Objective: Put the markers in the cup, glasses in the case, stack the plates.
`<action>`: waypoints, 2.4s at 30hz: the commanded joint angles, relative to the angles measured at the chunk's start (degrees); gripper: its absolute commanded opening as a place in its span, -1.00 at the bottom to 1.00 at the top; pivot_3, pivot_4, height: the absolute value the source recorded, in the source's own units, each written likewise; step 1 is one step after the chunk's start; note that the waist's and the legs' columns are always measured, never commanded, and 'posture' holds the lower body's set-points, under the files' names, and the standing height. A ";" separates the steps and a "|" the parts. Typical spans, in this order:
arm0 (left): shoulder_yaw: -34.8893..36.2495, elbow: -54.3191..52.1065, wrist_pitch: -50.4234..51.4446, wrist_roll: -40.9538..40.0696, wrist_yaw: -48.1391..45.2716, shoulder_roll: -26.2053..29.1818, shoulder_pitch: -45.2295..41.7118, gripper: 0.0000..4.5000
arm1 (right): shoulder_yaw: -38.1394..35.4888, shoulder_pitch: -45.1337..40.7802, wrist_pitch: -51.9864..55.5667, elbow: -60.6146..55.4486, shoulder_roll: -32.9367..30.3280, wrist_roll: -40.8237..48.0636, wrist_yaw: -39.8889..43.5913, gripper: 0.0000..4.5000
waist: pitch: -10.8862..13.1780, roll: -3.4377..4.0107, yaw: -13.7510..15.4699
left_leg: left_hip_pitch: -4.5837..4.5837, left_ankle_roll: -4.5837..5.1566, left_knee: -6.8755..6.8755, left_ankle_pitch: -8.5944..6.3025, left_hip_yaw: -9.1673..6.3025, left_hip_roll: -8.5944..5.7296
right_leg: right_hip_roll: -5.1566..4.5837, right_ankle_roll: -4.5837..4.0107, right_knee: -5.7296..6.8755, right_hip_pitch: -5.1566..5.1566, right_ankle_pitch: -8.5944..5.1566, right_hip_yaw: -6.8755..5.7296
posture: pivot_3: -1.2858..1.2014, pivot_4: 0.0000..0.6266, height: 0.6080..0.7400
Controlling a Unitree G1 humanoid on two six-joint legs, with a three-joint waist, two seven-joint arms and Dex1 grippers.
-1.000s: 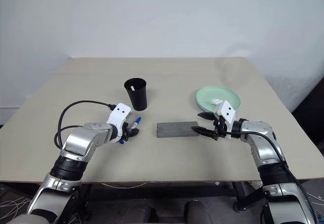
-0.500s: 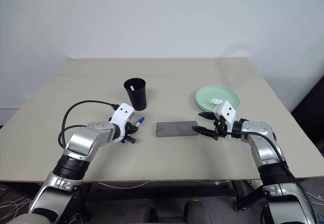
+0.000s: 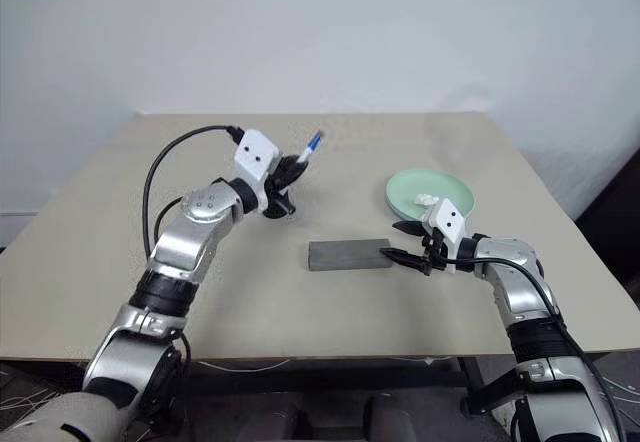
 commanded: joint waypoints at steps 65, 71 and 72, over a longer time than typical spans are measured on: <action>9.98 -0.58 -17.99 -5.93 -20.52 7.50 22.50 0.25 | -10.30 5.11 3.87 -2.51 -2.11 6.67 -3.42 0.45 | -0.03 0.02 0.03 | 0.00 -0.07 0.10 -0.22 0.13 0.57 | -0.04 -0.11 -0.07 0.01 0.09 -0.16 | 0.03 -1.00 0.89; 9.27 3.13 -20.15 -4.88 -20.20 6.56 22.04 0.25 | -12.60 7.39 3.14 -0.47 -4.19 7.15 -1.90 0.45 | -0.03 0.05 -0.03 | 0.03 -0.15 0.09 -0.26 0.16 0.63 | 0.01 -0.12 -0.01 -0.04 0.09 -0.18 | 0.03 -1.00 0.89; 9.04 3.96 -20.53 -4.58 -19.92 6.19 21.55 0.25 | -12.80 7.62 2.56 0.11 -4.45 7.02 -1.64 0.45 | -0.04 0.05 -0.02 | 0.03 -0.22 0.09 -0.30 0.18 0.62 | 0.01 -0.12 -0.01 -0.04 0.09 -0.18 | 0.03 -1.00 0.89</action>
